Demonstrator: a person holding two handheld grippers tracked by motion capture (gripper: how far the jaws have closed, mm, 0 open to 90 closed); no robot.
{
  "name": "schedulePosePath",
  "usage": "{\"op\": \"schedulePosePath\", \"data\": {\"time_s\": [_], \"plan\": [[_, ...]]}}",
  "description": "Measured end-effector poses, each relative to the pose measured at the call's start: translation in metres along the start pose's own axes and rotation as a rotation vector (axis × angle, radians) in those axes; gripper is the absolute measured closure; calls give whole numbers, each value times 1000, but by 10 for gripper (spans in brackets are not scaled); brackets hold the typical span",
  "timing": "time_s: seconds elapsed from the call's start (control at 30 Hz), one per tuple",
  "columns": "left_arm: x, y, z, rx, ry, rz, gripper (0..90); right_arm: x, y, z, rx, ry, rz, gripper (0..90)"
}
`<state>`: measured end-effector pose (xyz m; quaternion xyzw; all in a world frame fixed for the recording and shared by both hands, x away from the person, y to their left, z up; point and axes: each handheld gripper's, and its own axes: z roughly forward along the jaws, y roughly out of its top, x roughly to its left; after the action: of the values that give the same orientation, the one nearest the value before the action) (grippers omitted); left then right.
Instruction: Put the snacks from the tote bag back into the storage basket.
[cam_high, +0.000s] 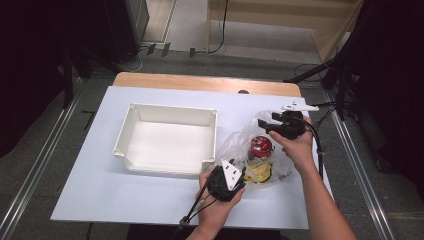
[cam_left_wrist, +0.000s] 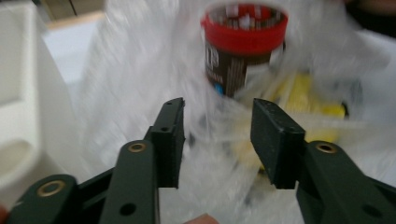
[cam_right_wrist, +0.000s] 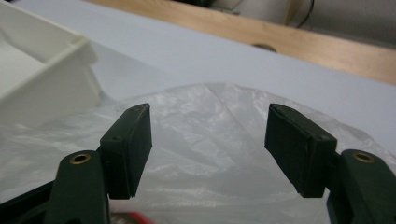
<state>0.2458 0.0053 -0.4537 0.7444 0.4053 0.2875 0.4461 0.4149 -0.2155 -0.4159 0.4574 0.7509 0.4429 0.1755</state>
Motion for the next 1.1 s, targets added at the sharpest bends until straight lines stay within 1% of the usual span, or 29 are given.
{"op": "schedulePosePath", "data": {"time_s": [0.03,0.07,0.1,0.13,0.17,0.2,0.23,0.27,0.3,0.37,0.4,0.47,0.5,0.53,0.63,0.7,0.77,0.83,0.9,0.97,1.0,1.03,1.1], "plan": [[0,4,-2,-24,24,3,499,-2,-2,7,24,-10,7,363],[2,8,-4,-47,47,5,472,-5,-5,14,43,-5,21,405],[4,12,-5,-61,69,-2,447,-7,-7,18,63,2,35,485],[6,16,-5,-63,84,-20,407,-11,-10,22,77,7,51,566],[9,19,-3,-60,84,-39,381,-14,-12,25,88,12,78,639],[11,21,0,-48,82,-50,391,-19,-14,27,101,27,107,710],[12,22,3,-30,82,-42,426,-23,-16,29,106,51,138,755],[11,22,7,-9,83,-31,492,-27,-18,30,118,67,157,797],[11,21,11,18,70,-29,573,-29,-21,32,135,71,153,833],[13,18,18,69,21,-53,748,-31,-26,36,171,44,127,885],[14,16,21,89,16,-61,800,-32,-28,37,182,34,122,900],[13,12,25,121,19,-56,879,-36,-31,36,181,20,133,900],[12,10,26,139,22,-49,900,-38,-32,36,180,11,140,900],[12,8,28,160,29,-34,900,-39,-34,36,183,1,145,900],[10,0,33,227,22,-8,900,-41,-39,37,205,-35,135,900],[8,-7,36,257,12,2,900,-41,-42,38,217,-47,125,900],[7,-12,36,281,9,16,900,-41,-44,38,208,-53,125,900],[6,-12,34,283,12,33,900,-41,-45,38,197,-68,112,900],[6,-13,33,277,17,45,900,-40,-46,38,187,-82,112,900],[6,-14,29,249,1,46,900,-40,-47,36,167,-109,133,900],[7,-14,27,227,-8,42,900,-41,-48,34,146,-105,135,896],[8,-14,25,210,-16,30,871,-39,-48,31,124,-96,145,871],[9,-14,22,193,-20,19,785,-38,-47,26,100,-86,141,838]]}}
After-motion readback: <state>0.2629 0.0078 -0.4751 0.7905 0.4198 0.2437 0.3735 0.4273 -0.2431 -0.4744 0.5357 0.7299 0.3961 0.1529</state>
